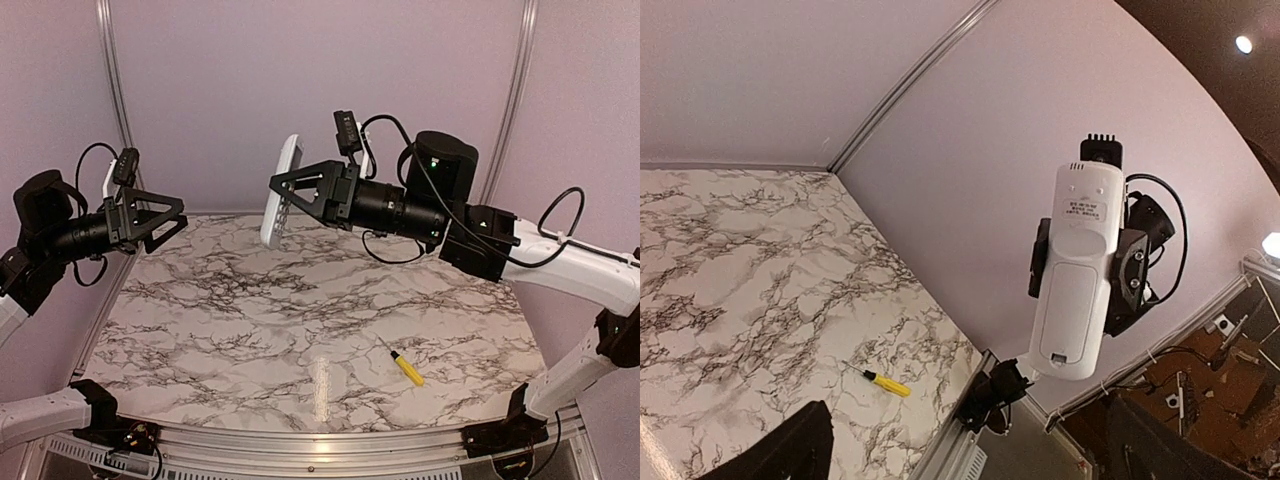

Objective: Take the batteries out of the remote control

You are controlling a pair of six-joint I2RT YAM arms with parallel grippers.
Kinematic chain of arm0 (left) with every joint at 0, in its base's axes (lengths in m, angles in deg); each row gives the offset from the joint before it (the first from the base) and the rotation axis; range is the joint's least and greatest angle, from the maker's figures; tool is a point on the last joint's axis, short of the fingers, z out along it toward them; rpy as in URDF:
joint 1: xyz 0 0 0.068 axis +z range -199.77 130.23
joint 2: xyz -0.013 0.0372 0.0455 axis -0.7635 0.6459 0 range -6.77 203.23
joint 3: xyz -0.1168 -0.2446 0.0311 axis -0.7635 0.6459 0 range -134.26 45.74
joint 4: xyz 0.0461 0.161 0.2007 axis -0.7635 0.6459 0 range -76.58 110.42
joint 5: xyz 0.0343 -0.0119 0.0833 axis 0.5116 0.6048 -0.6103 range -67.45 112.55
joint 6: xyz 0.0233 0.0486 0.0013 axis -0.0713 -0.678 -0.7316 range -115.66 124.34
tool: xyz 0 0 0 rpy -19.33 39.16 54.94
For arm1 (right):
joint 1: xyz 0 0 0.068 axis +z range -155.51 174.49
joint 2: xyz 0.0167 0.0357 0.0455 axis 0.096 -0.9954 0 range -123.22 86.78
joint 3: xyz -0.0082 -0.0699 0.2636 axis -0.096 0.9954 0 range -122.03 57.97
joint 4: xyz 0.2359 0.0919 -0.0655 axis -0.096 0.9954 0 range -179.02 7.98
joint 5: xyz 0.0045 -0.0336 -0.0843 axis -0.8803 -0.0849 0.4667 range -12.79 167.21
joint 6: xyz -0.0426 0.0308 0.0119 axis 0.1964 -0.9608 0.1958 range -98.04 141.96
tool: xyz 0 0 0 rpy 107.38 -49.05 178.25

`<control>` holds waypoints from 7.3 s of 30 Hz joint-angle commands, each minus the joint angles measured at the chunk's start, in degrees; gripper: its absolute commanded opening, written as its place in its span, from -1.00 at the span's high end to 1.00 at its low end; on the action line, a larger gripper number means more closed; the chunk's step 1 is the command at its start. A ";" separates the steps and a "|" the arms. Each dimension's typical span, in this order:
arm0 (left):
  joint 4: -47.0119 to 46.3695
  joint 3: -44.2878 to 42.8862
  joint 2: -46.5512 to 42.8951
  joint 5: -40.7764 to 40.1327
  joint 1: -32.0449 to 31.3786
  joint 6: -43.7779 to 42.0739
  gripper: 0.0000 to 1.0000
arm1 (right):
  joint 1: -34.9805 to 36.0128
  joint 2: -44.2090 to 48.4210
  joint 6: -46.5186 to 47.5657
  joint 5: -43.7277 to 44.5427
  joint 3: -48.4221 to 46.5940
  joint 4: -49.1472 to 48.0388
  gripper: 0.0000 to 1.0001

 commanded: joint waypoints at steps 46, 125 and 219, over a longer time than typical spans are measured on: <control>-3.17 -17.45 20.75 -4.34 -20.44 0.02 0.73 | -2.71 -11.58 5.08 -32.15 -12.60 7.77 0.38; -0.38 -16.39 18.54 -45.75 -19.90 40.53 1.00 | 4.40 -12.86 30.43 16.96 -10.04 -2.16 0.35; -5.46 -19.38 28.19 1.23 -22.24 -0.18 0.90 | -13.62 0.97 -3.02 -38.19 2.50 1.54 1.00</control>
